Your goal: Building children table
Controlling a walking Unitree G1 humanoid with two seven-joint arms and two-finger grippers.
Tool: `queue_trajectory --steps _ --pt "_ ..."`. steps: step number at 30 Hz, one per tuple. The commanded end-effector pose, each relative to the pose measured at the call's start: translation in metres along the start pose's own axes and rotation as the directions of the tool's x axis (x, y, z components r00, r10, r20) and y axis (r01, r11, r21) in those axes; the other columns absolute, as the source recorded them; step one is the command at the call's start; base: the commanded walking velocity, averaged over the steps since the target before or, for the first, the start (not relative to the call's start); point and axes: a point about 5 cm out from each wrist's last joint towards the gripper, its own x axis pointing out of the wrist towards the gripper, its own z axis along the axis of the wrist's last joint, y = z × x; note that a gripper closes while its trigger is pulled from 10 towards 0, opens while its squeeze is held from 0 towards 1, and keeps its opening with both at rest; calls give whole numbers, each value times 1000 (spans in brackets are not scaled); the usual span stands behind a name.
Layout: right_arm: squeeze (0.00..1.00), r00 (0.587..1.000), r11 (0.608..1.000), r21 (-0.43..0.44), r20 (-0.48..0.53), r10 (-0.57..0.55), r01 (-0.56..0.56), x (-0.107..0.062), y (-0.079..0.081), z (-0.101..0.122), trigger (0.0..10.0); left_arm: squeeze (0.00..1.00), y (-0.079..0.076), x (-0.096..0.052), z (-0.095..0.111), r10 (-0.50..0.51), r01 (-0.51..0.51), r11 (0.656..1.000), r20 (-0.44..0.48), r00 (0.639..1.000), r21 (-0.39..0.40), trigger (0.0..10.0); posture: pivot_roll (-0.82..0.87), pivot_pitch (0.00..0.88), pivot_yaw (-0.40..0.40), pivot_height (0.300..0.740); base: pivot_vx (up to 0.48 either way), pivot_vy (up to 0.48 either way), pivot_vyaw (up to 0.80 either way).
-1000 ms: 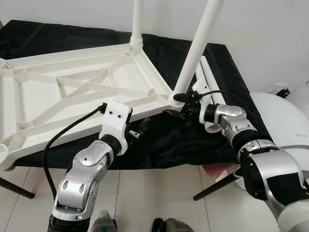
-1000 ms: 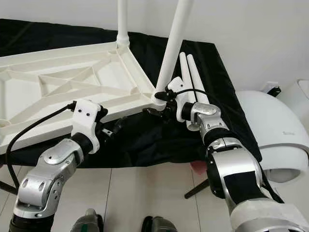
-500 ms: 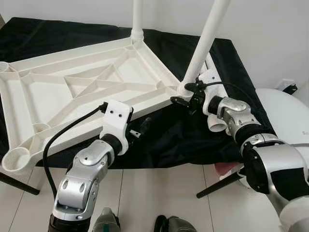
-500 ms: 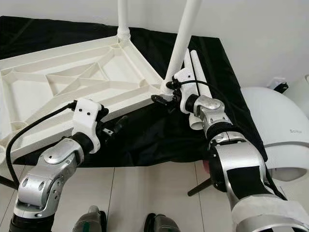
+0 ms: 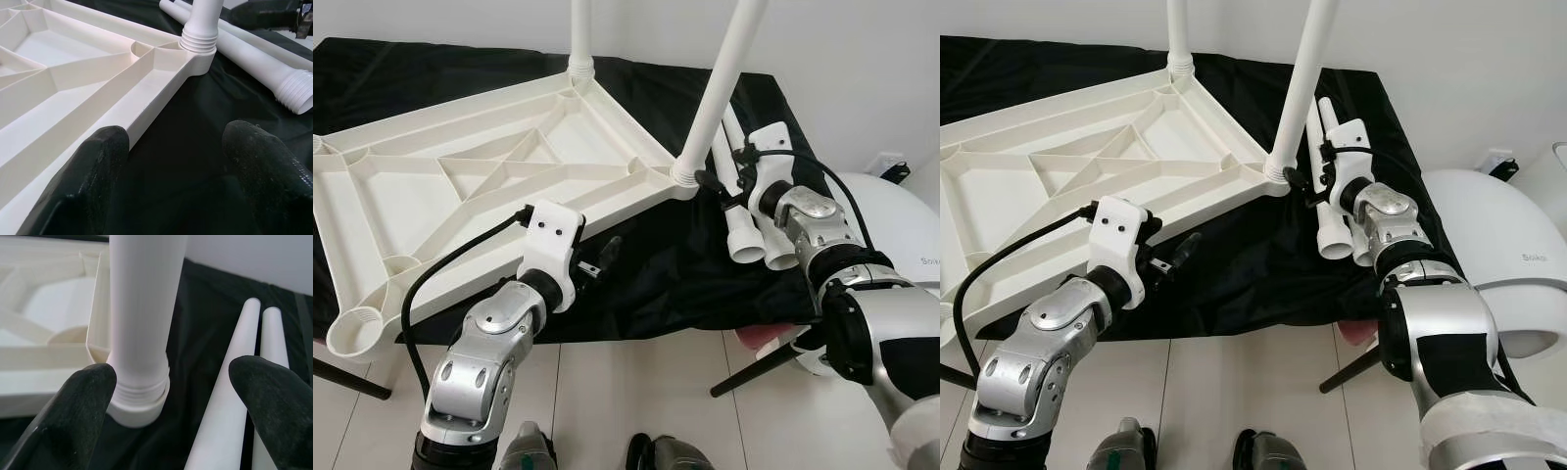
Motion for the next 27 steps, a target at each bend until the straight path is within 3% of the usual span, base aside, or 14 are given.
queue_trajectory --steps 1,3,5,14,15,17,22,27 --pt "0 998 999 35 68 -10 8 3 2 8 10000 0 1 0 0 28 -28 1000 -4 1000 8 10000 128 122 -59 740 0 0 0" --pt "0 987 996 88 161 15 -30 3 9 11 10000 0 8 1 -2 39 -39 999 -10 999 33 10000 127 120 -60 740 0 0 0" --pt "0 984 994 98 178 20 -38 3 11 10 10000 0 10 1 -2 42 -41 999 -13 999 35 10000 127 120 -60 740 0 0 0" --pt "0 936 976 176 347 64 -131 -10 35 -7 10000 0 25 10 -11 -3 16 979 -61 998 204 10000 114 103 -62 740 0 0 0" --pt "0 932 974 171 354 82 -151 -19 44 -19 10000 0 28 13 -13 -18 35 972 -73 997 232 10000 104 95 -58 740 0 0 0" --pt "0 930 975 160 357 90 -156 -24 48 -25 10000 0 30 15 -14 -25 44 966 -78 997 255 10000 104 95 -58 740 0 0 0" --pt "0 927 962 228 370 60 -153 -40 59 -39 10000 0 37 19 -19 -33 64 954 -107 994 294 10000 90 88 -53 740 0 0 0" --pt "0 914 929 302 398 80 -213 -74 94 -46 10000 0 50 27 -27 3 46 936 -140 990 349 10000 64 80 -41 740 0 0 0"
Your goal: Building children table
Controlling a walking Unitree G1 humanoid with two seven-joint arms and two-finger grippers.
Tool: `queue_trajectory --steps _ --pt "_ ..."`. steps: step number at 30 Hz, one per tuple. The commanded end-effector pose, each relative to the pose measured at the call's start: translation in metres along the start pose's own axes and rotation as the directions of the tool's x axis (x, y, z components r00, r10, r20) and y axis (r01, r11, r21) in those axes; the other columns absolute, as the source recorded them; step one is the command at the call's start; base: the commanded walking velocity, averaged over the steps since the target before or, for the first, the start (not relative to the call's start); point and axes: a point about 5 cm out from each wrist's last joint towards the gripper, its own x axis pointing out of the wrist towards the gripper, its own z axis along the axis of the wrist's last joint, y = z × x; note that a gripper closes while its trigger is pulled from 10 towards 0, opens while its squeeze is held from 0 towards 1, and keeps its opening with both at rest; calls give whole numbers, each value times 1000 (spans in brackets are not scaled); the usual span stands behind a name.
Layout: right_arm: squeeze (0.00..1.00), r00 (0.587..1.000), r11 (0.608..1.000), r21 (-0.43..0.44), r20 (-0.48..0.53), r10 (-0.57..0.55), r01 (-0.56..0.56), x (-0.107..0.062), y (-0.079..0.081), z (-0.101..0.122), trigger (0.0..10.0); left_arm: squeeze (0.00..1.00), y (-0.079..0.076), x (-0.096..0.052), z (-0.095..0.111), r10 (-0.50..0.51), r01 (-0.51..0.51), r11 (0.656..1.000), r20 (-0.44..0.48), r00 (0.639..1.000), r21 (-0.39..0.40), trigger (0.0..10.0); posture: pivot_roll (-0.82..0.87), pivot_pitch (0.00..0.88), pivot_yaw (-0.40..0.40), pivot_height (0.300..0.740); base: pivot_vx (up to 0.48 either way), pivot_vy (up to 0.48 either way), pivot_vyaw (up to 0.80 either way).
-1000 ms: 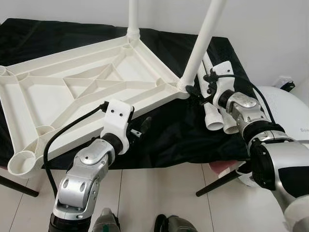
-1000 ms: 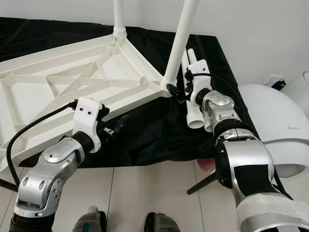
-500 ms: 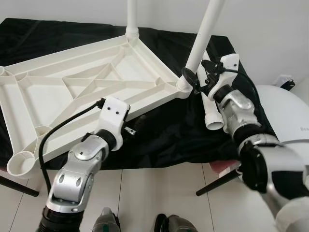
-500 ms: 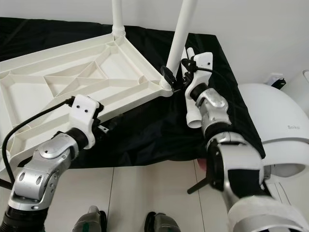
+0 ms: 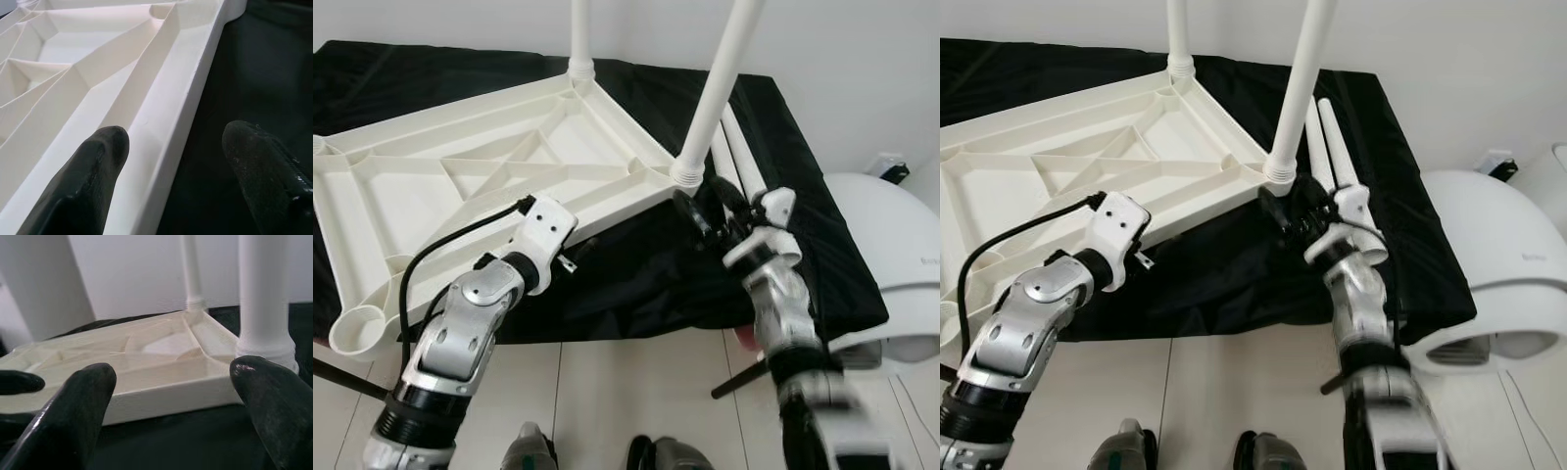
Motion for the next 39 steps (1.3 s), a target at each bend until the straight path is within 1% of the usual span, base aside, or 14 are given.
queue_trajectory --steps 1,2,4,5,8,9,12,15,20,30,32,34,37,39 --pt "0 999 1000 15 20 25 -25 -5 13 6 10000 0 1 4 -5 2 -1 1000 -18 1000 21 10000 64 80 -41 740 0 0 0" --pt "0 999 1000 15 20 25 -25 -5 13 6 10000 0 1 4 -5 2 -1 1000 -18 1000 21 10000 64 80 -41 740 0 0 0" --pt "0 999 997 57 23 46 -47 -17 33 5 10000 0 8 10 -8 29 -28 999 -26 999 32 10000 40 77 -35 740 0 0 0" --pt "0 999 997 57 23 46 -47 -17 33 5 10000 0 8 10 -8 29 -28 999 -26 999 32 10000 40 77 -35 740 0 0 0" --pt "0 998 993 99 24 62 -64 -22 54 5 10000 0 15 15 -8 30 -29 998 -24 999 61 10000 32 76 -30 740 0 0 0" --pt "0 998 993 99 24 62 -64 -22 54 5 10000 0 15 15 -8 30 -29 998 -24 999 61 10000 32 76 -30 740 0 0 0" --pt "0 997 990 120 26 75 -77 -21 62 6 10000 0 18 17 -17 8 -1 993 -64 998 118 10000 33 77 -26 740 0 0 0" --pt "0 995 987 127 28 91 -94 -19 65 9 10000 0 20 18 -24 -4 15 992 -90 996 126 10000 35 77 -24 740 0 0 0" --pt "0 993 983 141 18 118 -119 -19 71 16 10000 0 23 21 -36 -67 90 986 -161 985 141 10000 39 80 -18 740 0 0 0" --pt "0 995 984 150 -10 100 -97 -22 76 22 10000 0 33 24 -46 -112 152 973 -215 970 176 10000 32 79 -5 740 0 0 0" --pt "0 995 984 148 -14 98 -95 -22 76 23 10000 0 35 25 -48 -138 183 966 -232 963 185 10000 31 80 -1 740 0 0 0" --pt "0 996 985 147 -15 92 -89 -22 76 25 10000 0 35 24 -47 -202 257 943 -248 947 210 10000 30 80 7 740 0 0 0" --pt "0 996 986 147 -15 88 -85 -22 76 25 10000 0 35 24 -45 -231 284 937 -252 940 204 10000 31 79 8 740 0 0 0" --pt "0 996 986 146 -17 82 -79 -22 76 26 10000 0 36 24 -40 -278 330 922 -249 928 201 10000 30 79 13 740 0 0 0"
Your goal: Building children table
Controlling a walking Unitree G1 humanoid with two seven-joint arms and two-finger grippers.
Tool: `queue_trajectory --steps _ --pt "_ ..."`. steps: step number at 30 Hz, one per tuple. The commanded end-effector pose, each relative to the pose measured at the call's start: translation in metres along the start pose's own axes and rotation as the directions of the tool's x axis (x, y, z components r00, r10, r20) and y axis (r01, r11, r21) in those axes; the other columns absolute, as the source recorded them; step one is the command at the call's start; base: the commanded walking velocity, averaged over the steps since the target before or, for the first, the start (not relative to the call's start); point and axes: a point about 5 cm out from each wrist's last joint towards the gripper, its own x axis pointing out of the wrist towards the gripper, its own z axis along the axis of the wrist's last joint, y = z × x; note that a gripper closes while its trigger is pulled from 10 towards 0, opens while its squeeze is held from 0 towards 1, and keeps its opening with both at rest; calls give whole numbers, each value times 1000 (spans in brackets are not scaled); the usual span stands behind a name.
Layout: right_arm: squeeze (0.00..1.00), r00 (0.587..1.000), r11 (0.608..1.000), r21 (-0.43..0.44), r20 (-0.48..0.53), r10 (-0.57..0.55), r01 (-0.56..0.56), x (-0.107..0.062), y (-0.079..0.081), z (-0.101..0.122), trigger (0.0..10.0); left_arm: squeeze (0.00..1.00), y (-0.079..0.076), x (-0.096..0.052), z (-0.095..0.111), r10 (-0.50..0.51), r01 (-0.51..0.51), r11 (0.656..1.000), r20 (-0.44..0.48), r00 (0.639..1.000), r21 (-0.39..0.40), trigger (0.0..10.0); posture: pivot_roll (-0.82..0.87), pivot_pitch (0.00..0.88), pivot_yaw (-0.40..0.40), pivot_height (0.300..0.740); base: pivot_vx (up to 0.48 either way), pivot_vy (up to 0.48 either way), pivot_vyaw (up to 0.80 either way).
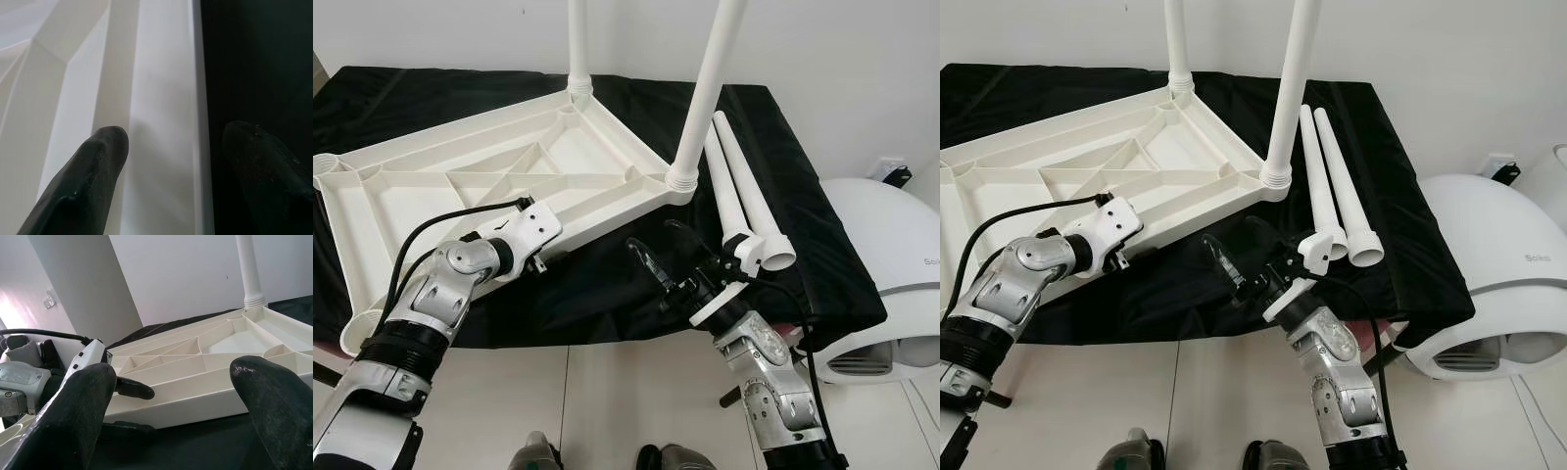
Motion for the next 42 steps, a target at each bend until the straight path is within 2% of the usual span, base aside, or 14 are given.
queue_trajectory --steps 1,2,4,8,12,23,24,25,27,28,29,30,31,42 --pt "0 1000 1000 3 -1 -9 9 -2 1 1 10000 0 -2 0 -6 -52 52 999 -36 998 -4 10000 30 79 13 740 0 0 0" --pt "0 1000 1000 6 -3 -19 19 -2 2 1 10000 0 3 1 3 -65 65 997 4 998 -36 10000 24 75 21 740 0 0 0" --pt "0 1000 1000 8 -3 -23 23 -3 2 1 10000 0 4 1 7 -71 73 995 26 997 -62 10000 24 75 21 740 0 0 0" --pt "0 999 999 8 -5 -31 31 -3 3 1 10000 0 3 4 8 -90 93 992 41 995 -84 10000 19 71 23 740 0 0 0" --pt "0 1000 1000 5 -8 -30 30 -2 3 2 10000 0 -4 12 -1 -151 149 981 -6 989 -123 10000 11 62 16 740 0 0 0" --pt "0 1000 1000 -5 -11 -20 20 -1 4 4 10000 0 -10 19 -13 -222 201 951 -66 973 -235 10000 0 50 13 740 0 0 0" --pt "0 1000 1000 -5 -11 -21 21 -1 4 4 10000 0 -10 19 -14 -226 202 948 -70 972 -247 9490 0 49 14 740 0 0 0" --pt "0 1000 1000 -6 -12 -21 21 -1 4 4 10000 0 -10 19 -15 -228 203 946 -73 971 -251 8118 -1 49 15 740 0 0 0" --pt "0 1000 1000 -6 -12 -21 21 -1 4 4 10000 0 -10 19 -15 -228 203 946 -73 971 -251 8118 -1 49 15 740 0 0 0" --pt "0 1000 1000 -7 -12 -23 23 -1 4 4 10000 0 -10 19 -16 -230 205 947 -80 970 -247 3922 -3 46 16 740 0 0 0" --pt "0 1000 1000 -8 -13 -24 24 -2 4 4 10000 0 -10 20 -17 -232 206 948 -84 969 -243 588 -2 45 16 740 0 0 0" --pt "0 1000 1000 -9 -13 -24 24 -2 4 4 10000 0 -10 20 -18 -235 208 947 -87 968 -243 745 -4 44 17 740 0 0 0" --pt "0 1000 1000 -9 -13 -25 25 -2 4 4 10000 0 -11 20 -18 -246 219 944 -83 966 -246 0 -5 42 17 740 0 0 0" --pt "0 999 999 -11 -13 -33 32 -3 4 5 10000 0 -11 22 -15 -254 226 937 -75 964 -267 0 -7 48 22 740 0 0 0"
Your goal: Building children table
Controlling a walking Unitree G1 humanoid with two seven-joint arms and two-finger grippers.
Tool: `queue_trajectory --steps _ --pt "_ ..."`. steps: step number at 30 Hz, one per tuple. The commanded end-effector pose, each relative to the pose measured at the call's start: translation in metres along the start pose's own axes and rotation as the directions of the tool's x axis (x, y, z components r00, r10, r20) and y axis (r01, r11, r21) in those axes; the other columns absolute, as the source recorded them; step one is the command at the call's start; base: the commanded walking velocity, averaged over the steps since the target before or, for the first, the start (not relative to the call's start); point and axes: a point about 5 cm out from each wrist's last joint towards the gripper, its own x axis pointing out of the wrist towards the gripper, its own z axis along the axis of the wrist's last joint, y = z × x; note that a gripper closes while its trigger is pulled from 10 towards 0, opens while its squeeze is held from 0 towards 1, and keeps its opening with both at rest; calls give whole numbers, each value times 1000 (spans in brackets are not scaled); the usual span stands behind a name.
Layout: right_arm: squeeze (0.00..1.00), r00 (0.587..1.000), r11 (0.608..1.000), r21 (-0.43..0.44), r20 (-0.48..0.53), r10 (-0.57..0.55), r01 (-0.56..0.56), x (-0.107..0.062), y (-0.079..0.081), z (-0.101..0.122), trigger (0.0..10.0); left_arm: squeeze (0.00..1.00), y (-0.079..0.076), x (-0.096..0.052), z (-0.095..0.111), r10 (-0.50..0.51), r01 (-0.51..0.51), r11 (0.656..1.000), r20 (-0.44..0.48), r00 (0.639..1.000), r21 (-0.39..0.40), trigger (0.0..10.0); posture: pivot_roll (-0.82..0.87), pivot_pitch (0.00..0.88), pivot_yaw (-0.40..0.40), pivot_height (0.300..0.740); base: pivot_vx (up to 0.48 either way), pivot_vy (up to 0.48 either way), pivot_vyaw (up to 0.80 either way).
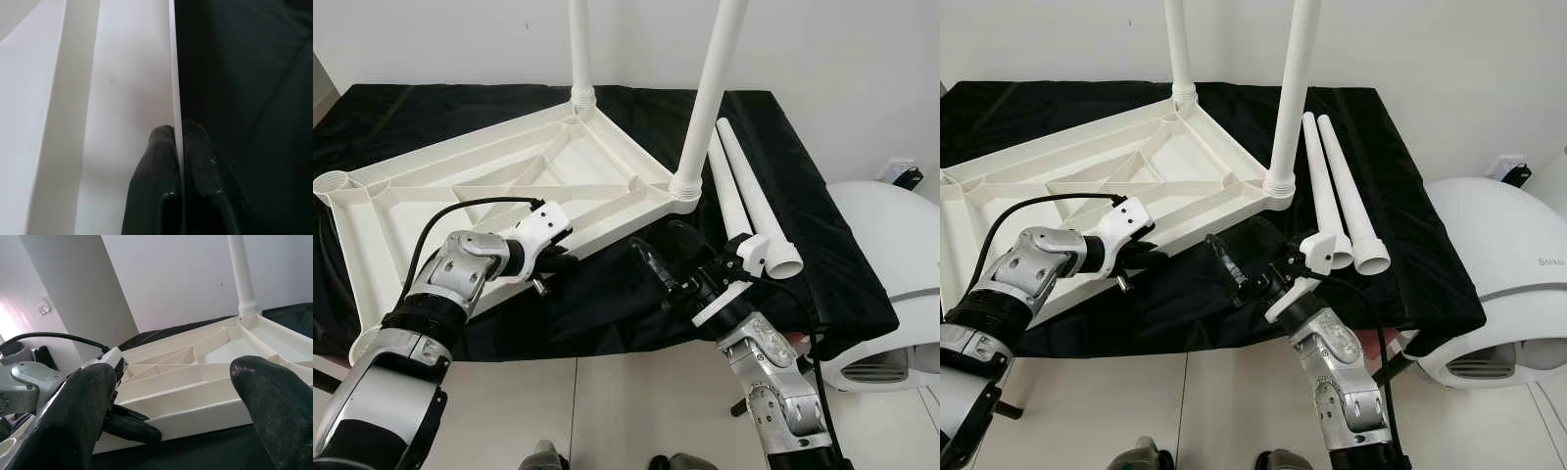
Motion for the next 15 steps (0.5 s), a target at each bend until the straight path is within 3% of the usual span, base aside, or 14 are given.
queue_trajectory --steps 1,7,9,11,15 --pt "0 1000 1000 -2 -5 -4 4 -1 1 1 10000 0 -6 5 -13 -24 22 999 -56 998 -38 0 -7 48 22 740 0 0 0" --pt "0 1000 1000 -3 -4 -9 9 -2 1 1 10000 0 -8 8 -10 -18 15 997 -46 999 -74 0 -6 60 23 740 0 0 0" --pt "0 1000 1000 -4 -4 -14 14 -2 1 2 10000 0 -4 12 -1 40 -41 990 -12 999 -132 0 -4 67 23 740 0 0 0" --pt "0 1000 1000 -4 -4 -14 14 -2 1 2 10000 0 -4 12 -1 40 -41 990 -12 999 -132 0 -4 67 23 740 0 0 0" --pt "0 1000 1000 -2 -4 -19 19 -1 1 2 10000 0 2 16 28 125 -100 970 102 987 -220 0 1 73 21 740 0 0 0"
